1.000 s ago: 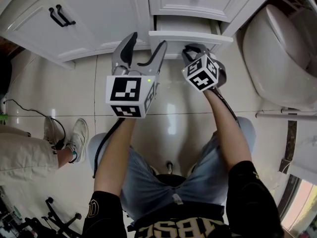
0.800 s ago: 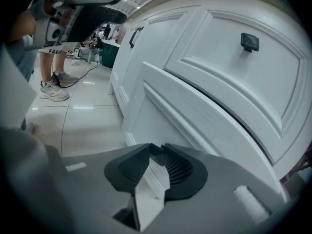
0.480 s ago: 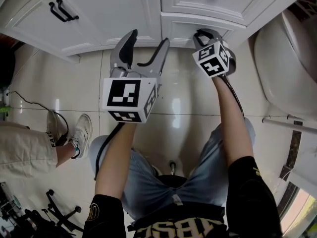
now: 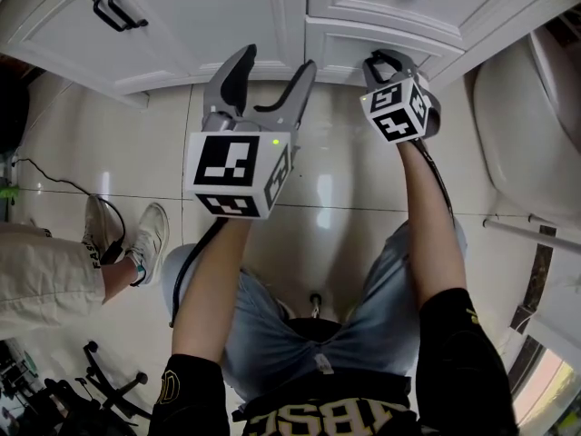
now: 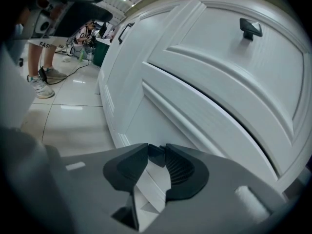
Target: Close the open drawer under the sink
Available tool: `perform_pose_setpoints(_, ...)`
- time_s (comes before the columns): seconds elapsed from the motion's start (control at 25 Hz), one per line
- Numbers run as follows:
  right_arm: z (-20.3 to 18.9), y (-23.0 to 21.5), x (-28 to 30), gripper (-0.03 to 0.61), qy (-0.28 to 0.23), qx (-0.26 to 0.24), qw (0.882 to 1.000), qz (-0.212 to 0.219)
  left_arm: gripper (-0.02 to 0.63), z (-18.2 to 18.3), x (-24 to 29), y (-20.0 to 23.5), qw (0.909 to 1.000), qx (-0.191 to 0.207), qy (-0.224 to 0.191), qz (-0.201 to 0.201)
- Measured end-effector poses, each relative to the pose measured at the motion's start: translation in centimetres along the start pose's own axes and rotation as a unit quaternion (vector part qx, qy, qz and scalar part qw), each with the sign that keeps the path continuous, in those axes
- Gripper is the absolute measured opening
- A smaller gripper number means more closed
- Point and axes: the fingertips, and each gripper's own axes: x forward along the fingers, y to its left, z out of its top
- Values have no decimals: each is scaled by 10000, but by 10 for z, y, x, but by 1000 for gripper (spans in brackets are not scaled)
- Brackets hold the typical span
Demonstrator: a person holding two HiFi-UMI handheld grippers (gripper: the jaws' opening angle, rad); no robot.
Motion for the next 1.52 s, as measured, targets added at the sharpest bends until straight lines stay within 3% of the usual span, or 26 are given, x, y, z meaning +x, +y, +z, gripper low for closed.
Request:
perform_pose_setpoints(0.28, -3, 0, 0, 117, 72, 5, 9999, -71, 311, 1, -7, -7, 9998, 194, 43, -21)
perform_pose_setpoints(0.44, -1, -2, 2, 117, 188, 86, 9998, -25, 311, 6, -8, -1, 9999, -81, -24, 88)
perform_pose_setpoints(0.52, 2, 4, 0, 119, 118, 501, 9984, 246, 311, 7, -13, -1, 9997, -198, -14, 137)
perform_pose_setpoints(0.68, 26, -1, -36, 149, -521, 1879, 9790, 595, 311, 24, -25, -15, 9997, -202, -122, 99)
perform_pose_setpoints(0.96, 72, -31, -129, 149, -1571, 1679, 9732, -30, 311, 47, -43, -31, 9993, 27, -363, -9)
perform_pose_setpoints(1.24, 85, -52, -214, 149, -2473, 2309, 9398, -482, 311, 44, -52, -47, 9990, 334, -300, -34)
perform_pose_setpoints(1.36, 72, -61, -242, 154, -2524, 2575, 9291, -826, 311, 47, -57, -58, 9991, 155, -398, -12)
perform_pose_setpoints(1.44, 65, -68, -264, 191, -2631, 2836, 9158, -1078, 311, 51, -62, -67, 9987, 50, -514, 10)
perform_pose_setpoints(1.52, 62, -74, -288, 285, -2766, 3012, 9025, -1350, 311, 53, -66, -77, 9980, 68, -627, 43)
